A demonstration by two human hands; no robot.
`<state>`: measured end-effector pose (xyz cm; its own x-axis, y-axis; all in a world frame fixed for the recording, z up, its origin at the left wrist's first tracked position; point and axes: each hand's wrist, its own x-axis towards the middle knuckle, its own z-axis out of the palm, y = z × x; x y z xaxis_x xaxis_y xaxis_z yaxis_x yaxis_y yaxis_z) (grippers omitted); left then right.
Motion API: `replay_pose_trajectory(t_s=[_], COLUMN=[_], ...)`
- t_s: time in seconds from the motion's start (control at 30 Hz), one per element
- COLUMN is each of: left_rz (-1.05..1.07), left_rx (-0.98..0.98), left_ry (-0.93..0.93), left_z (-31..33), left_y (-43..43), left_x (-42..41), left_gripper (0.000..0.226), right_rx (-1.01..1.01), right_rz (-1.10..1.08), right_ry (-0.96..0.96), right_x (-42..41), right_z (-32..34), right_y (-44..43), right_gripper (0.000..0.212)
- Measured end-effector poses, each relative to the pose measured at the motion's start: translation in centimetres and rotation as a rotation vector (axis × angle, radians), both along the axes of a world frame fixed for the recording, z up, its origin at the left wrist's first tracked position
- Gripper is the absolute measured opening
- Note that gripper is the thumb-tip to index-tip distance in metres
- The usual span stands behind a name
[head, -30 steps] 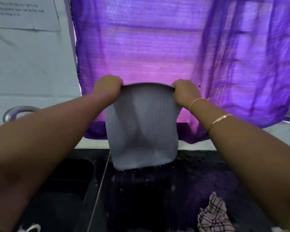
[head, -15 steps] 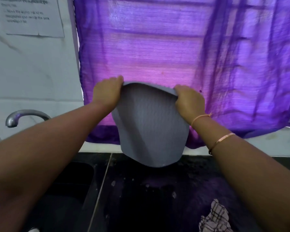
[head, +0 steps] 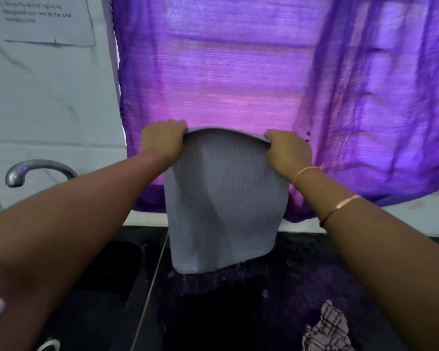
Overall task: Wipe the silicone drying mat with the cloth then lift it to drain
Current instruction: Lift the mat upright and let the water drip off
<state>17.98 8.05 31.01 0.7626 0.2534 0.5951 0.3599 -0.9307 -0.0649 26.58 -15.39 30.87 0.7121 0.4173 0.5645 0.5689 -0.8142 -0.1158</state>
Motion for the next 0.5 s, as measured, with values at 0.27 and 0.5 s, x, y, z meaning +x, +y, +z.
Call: replay_pose_trajectory(t_s=[0.27,0.5], left_rz=[0.023,-0.034], left_rx=[-0.037,-0.107], left_ry=[0.098,0.031], left_z=[1.5,0.2], left_y=[1.2,1.7], left_x=[2.1,1.7], left_gripper=[0.035,0.036], right_rx=[0.013,0.079], right_rz=[-0.013,-0.008], right_ry=[0.042,0.036], right_x=[3.5,1.5], right_z=[0.7,-1.1], right_y=[1.6,1.0], right_gripper=[0.027,0.033])
